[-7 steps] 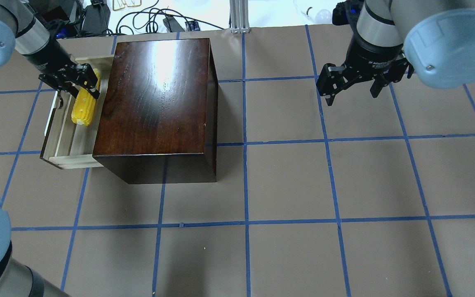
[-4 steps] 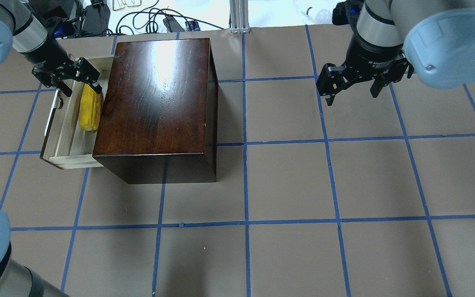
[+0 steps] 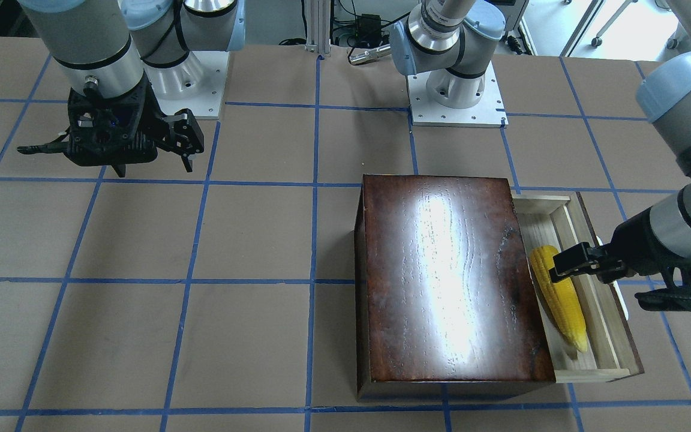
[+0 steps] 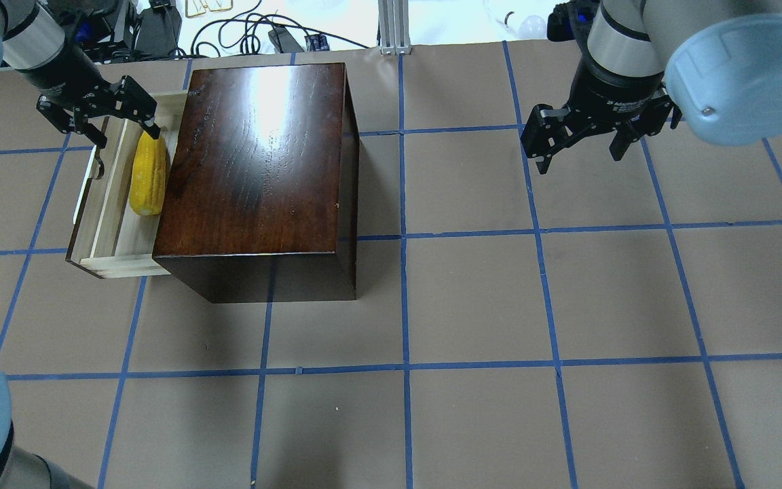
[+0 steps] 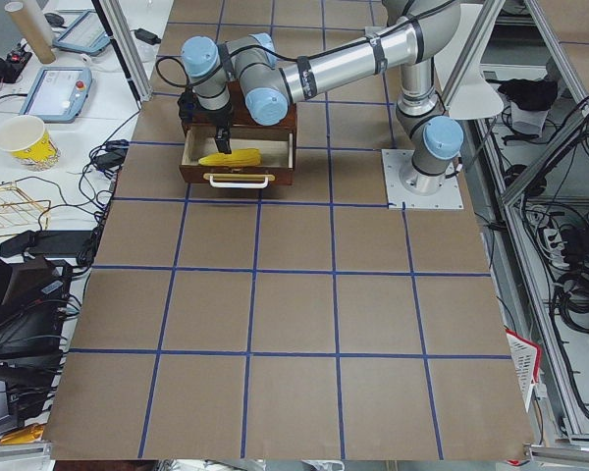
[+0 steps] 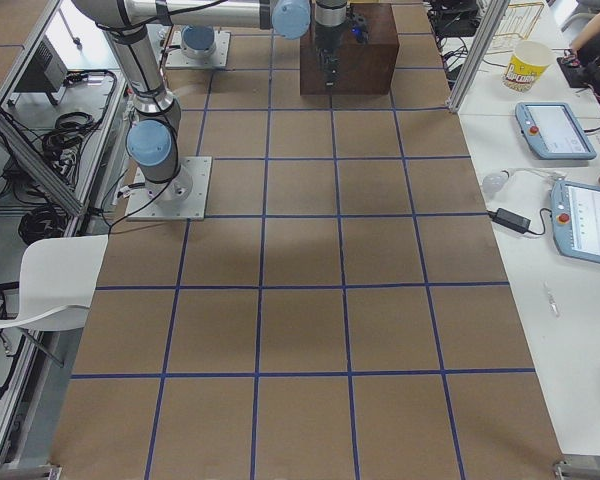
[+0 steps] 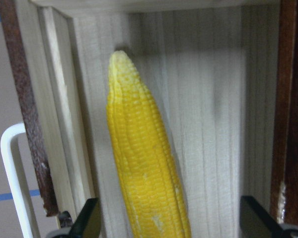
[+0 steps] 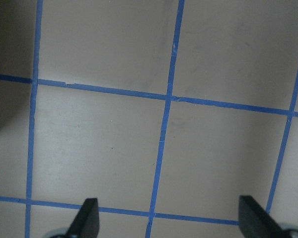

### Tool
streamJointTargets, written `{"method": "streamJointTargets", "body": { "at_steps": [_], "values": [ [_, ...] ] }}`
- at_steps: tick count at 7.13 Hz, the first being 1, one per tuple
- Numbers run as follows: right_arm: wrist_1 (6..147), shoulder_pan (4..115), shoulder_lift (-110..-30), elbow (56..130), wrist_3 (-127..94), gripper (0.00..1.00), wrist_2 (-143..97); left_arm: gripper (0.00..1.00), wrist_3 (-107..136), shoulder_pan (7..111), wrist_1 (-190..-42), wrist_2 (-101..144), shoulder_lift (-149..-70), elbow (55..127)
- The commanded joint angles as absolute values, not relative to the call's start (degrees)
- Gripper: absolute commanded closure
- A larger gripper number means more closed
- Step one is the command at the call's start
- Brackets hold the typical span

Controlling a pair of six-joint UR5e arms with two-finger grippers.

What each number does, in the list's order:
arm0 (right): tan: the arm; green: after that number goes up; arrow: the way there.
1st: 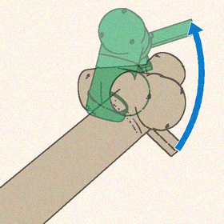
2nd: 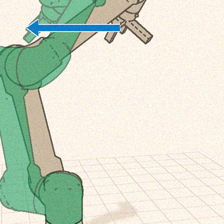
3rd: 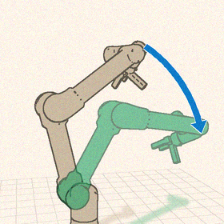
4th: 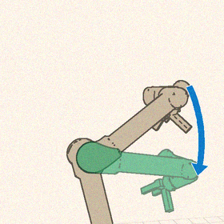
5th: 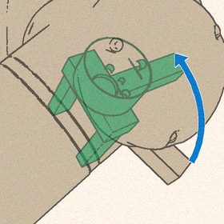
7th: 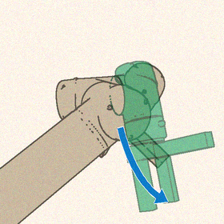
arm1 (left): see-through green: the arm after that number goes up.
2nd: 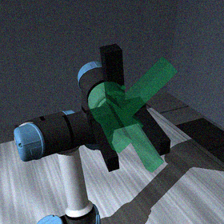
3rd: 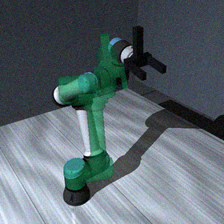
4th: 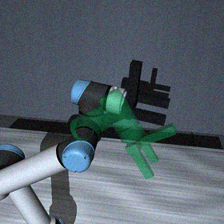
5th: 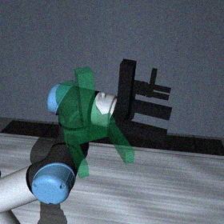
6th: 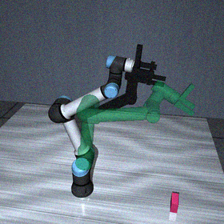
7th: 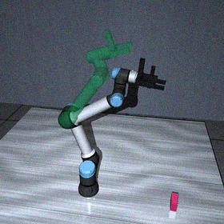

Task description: Open drawer and put corn inside

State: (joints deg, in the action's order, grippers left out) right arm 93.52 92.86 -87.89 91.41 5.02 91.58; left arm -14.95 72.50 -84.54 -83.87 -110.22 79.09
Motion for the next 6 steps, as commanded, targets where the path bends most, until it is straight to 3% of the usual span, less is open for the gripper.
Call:
{"method": "streamJointTargets", "body": {
  "at_steps": [1,6],
  "values": [
    [93.52,92.9,-87.89,91.41,5.01,0.0,91.58,0.0,-12.83,74.35,-86.99,-84.02,-108.47,75.51],
    [93.52,92.9,-87.89,91.41,5.01,0.0,91.58,0.0,-4.93,82.6,-90.43,-90.13,-103.45,76.02]
  ]
}}
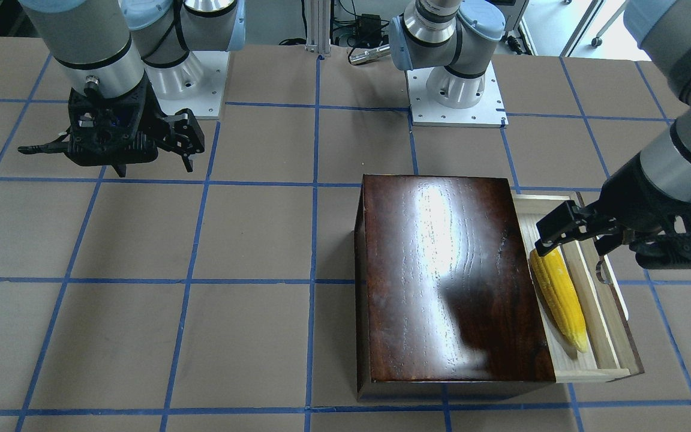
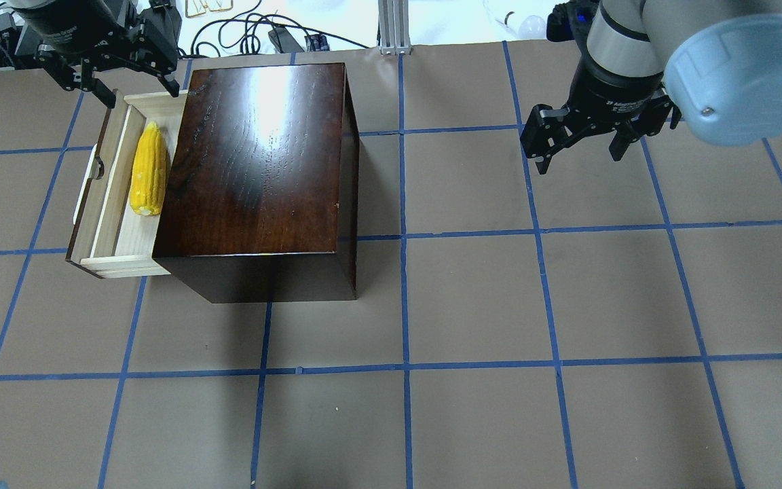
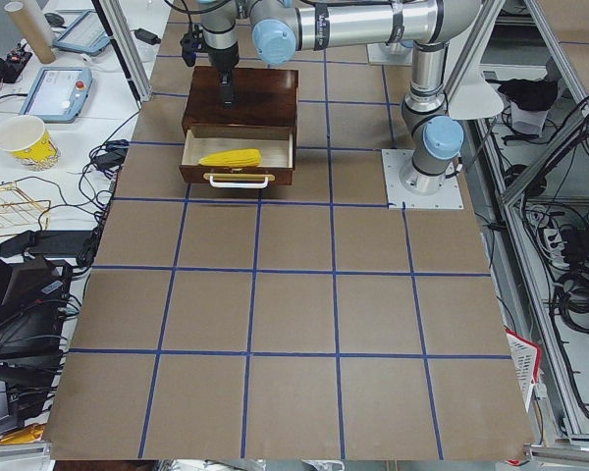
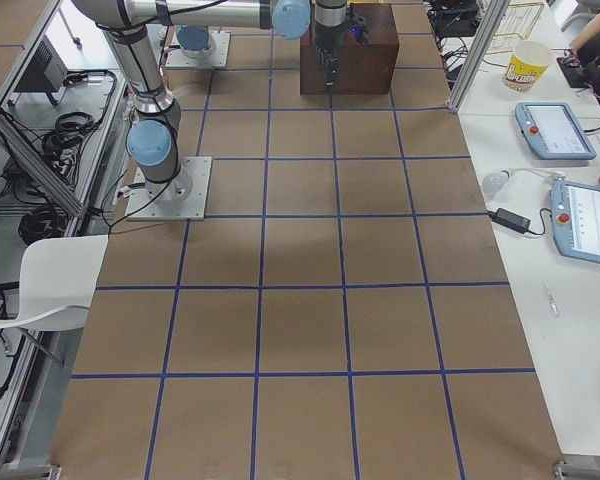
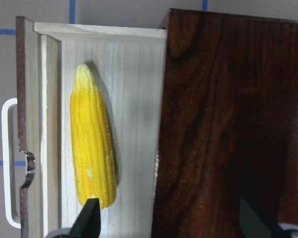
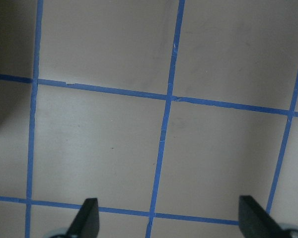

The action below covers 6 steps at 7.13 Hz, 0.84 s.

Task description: Open drawer and put corn inside

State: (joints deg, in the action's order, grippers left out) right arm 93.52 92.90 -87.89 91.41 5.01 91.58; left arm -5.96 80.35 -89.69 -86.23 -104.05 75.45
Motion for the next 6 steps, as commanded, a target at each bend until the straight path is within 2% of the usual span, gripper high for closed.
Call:
{"method": "streamJointTargets", "body": {
  "at_steps": [1,6],
  "values": [
    [93.52,92.9,-87.89,91.49,5.01,0.0,91.58,0.0,-3.27,84.97,-91.14,-90.44,-102.23,77.16],
    [93.52,92.9,-87.89,91.41,5.01,0.0,91.58,0.0,-2.37,90.44,-91.23,-90.61,-96.78,83.84]
  ]
}}
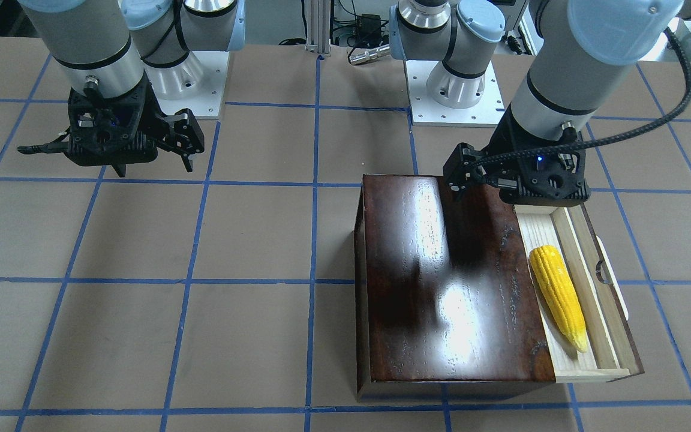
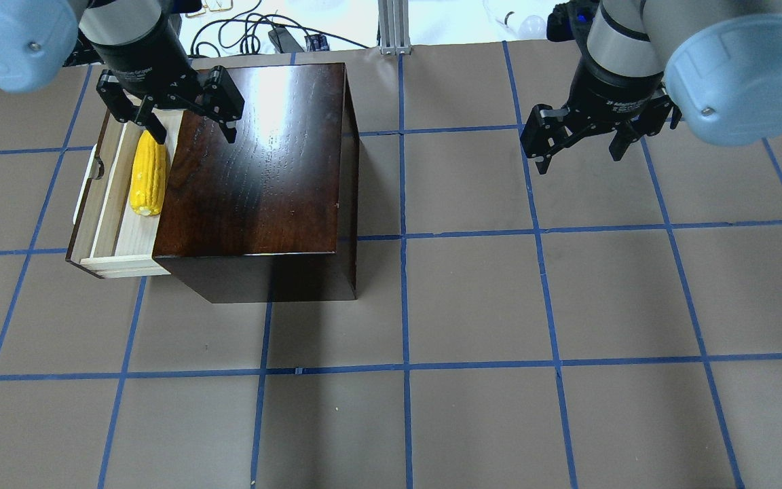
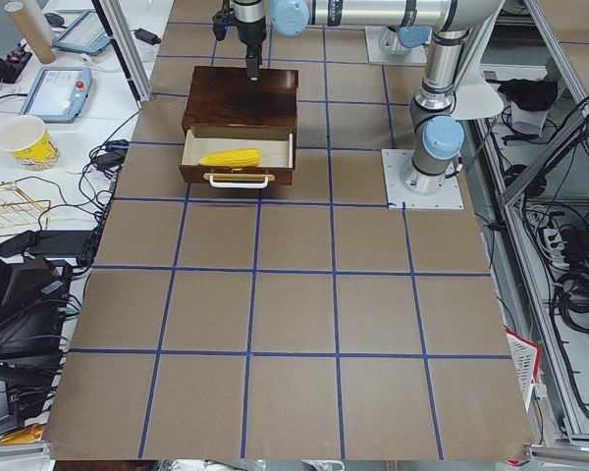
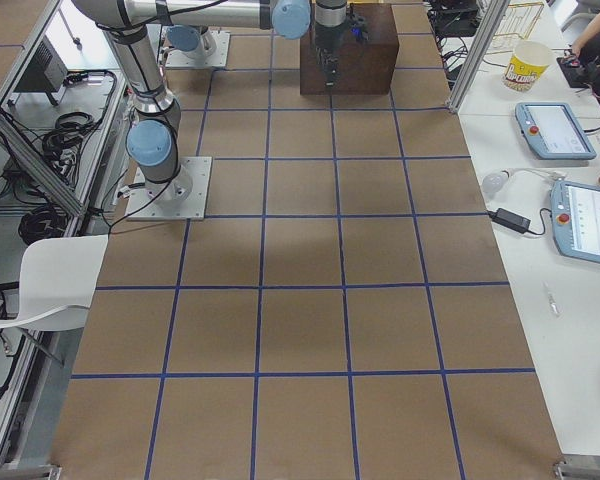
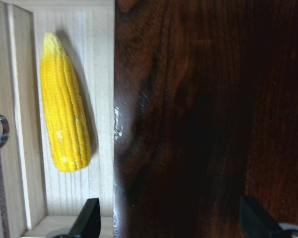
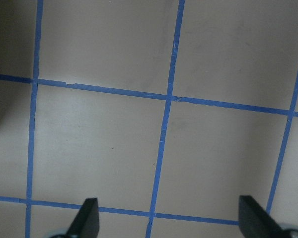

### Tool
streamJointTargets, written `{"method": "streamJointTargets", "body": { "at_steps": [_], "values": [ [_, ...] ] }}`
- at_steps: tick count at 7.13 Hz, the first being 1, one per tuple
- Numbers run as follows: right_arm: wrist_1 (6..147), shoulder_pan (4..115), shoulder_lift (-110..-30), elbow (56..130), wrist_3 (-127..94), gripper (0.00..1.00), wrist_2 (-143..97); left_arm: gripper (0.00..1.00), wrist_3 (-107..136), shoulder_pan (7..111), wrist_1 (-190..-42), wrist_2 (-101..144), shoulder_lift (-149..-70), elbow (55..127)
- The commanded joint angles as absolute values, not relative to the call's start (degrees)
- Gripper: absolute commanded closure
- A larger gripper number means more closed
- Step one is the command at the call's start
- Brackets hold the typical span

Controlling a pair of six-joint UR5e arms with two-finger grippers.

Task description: Open drawer and put corn inside

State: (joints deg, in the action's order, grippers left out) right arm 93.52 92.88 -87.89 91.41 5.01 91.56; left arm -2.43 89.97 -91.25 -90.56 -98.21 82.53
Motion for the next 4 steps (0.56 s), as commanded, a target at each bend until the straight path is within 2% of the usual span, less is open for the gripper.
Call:
{"method": "streamJointTargets", "body": {
  "at_steps": [1,4],
  "values": [
    [93.52,92.9,-87.89,91.41,5.01,0.0,91.58,0.0,-2.37,90.44,-91.23,-90.7,-96.16,84.63],
    [93.52,92.9,-87.89,91.41,5.01,0.0,91.58,0.0,-2.37,90.35,-91.23,-90.53,-95.01,85.6]
  ]
}}
